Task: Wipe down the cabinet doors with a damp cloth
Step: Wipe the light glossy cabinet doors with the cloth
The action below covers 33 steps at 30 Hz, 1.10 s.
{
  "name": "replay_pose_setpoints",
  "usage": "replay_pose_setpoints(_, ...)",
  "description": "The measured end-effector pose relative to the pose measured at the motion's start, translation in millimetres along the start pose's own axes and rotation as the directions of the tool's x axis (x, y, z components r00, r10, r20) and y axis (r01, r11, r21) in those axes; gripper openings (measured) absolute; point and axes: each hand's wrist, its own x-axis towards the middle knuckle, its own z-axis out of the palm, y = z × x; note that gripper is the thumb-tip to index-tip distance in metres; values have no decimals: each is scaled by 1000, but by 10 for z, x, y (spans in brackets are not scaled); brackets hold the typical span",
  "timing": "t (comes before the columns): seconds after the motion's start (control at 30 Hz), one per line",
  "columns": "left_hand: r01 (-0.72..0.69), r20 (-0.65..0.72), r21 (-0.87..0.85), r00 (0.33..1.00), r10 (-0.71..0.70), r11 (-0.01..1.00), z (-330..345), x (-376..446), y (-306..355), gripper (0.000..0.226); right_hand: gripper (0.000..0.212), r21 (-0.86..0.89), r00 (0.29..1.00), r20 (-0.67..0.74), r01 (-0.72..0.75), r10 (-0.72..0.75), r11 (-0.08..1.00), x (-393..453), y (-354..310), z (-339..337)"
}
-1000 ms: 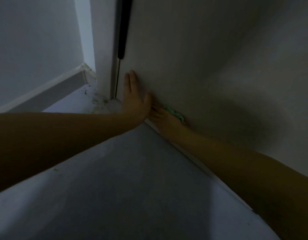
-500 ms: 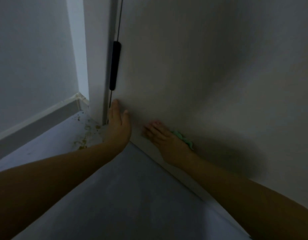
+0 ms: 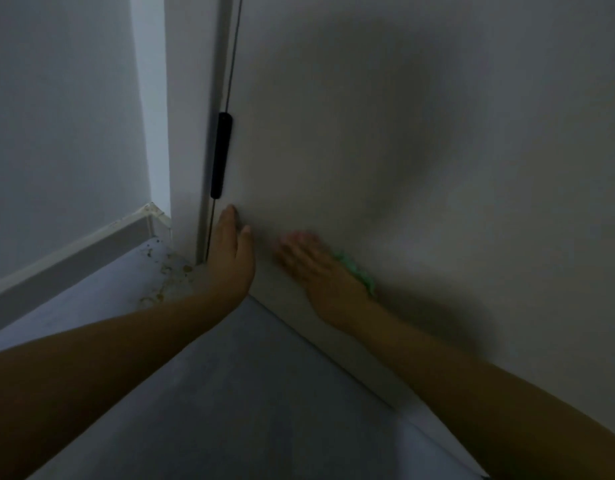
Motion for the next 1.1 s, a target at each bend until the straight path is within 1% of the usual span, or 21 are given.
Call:
replay_pose_setpoints(0.07,9,-3,0,1000,-9,1000,45,-30,22,51,62,-11,994,65,83,-82,996,-226,-60,84)
replay_pose_setpoints(0.13,18,-1,-7,1000,-18,1000,98,-63,20,52,62,12,990,128,61,-62,998,-535,21,23)
replay_pose_setpoints(0.17,21,10,-4,1000,-21,1000,128,-82,15,52,62,15,996,86,-5,3,1000,-690,89,-28)
replay_pose_setpoints(0.23,25,15,-13,1000,-25,1000,185,-96,1,53,62,9,980,-86,-177,177,984,-889,241,-171)
replay_pose_setpoints(0.3,38,-1,-43,999,-38,998,222,-78,-13,53,63,52,914,-227,-334,336,941,-858,357,-295)
replay_pose_setpoints(0.37,45,-17,-49,999,-46,998,268,-62,-2,53,65,100,872,-321,-358,371,928,-636,403,-354)
replay_pose_setpoints(0.4,48,-24,-47,998,-49,998,277,-60,5,53,64,104,880,-338,-318,334,942,-492,383,-349)
replay_pose_setpoints(0.47,46,-39,-38,998,-48,998,273,-50,-8,52,58,47,942,-274,-189,194,981,-223,251,-212)
replay_pose_setpoints(0.5,42,-34,-28,998,-43,999,266,-59,-17,52,58,34,971,-205,-118,123,992,-155,158,-93)
replay_pose_setpoints(0.53,30,-23,-17,999,-30,999,259,-70,-19,52,59,51,995,-89,-44,49,998,-156,76,12)
replay_pose_setpoints(0.57,26,-13,-5,1000,-26,1000,249,-87,-34,52,60,66,1000,11,20,-21,998,-214,4,101)
replay_pose_setpoints(0.63,35,-5,36,999,-34,999,217,-124,-80,52,63,105,989,103,97,-108,990,-448,-79,257)
replay_pose_setpoints(0.73,83,20,109,996,-86,991,224,-219,-168,54,65,189,990,96,80,-100,979,-1015,-86,369)
replay_pose_setpoints(0.77,99,28,111,994,-103,989,242,-246,-197,55,66,195,992,79,78,-95,978,-1189,-80,399)
replay_pose_setpoints(0.83,120,67,86,990,-126,989,282,-325,-239,55,66,231,990,117,47,-76,972,-1359,-96,379)
replay_pose_setpoints(0.9,120,101,59,987,-126,991,347,-393,-251,54,65,227,988,101,87,-113,970,-1310,-156,496)
replay_pose_setpoints(0.93,116,110,46,987,-121,992,402,-421,-262,53,63,221,976,143,131,-165,967,-1210,-192,554)
replay_pose_setpoints(1.0,107,99,22,989,-108,994,441,-454,-248,53,58,233,960,147,202,-240,951,-872,-352,617)
replay_pose_setpoints(1.03,110,86,38,990,-113,993,461,-464,-247,52,56,295,967,114,186,-228,937,-730,-442,634)
replay_pose_setpoints(1.07,124,76,20,989,-126,992,472,-465,-252,52,57,407,974,66,170,-215,897,-597,-532,621)
replay_pose_setpoints(1.1,120,67,26,990,-121,992,484,-463,-264,52,60,572,989,22,108,-147,813,-455,-600,615)
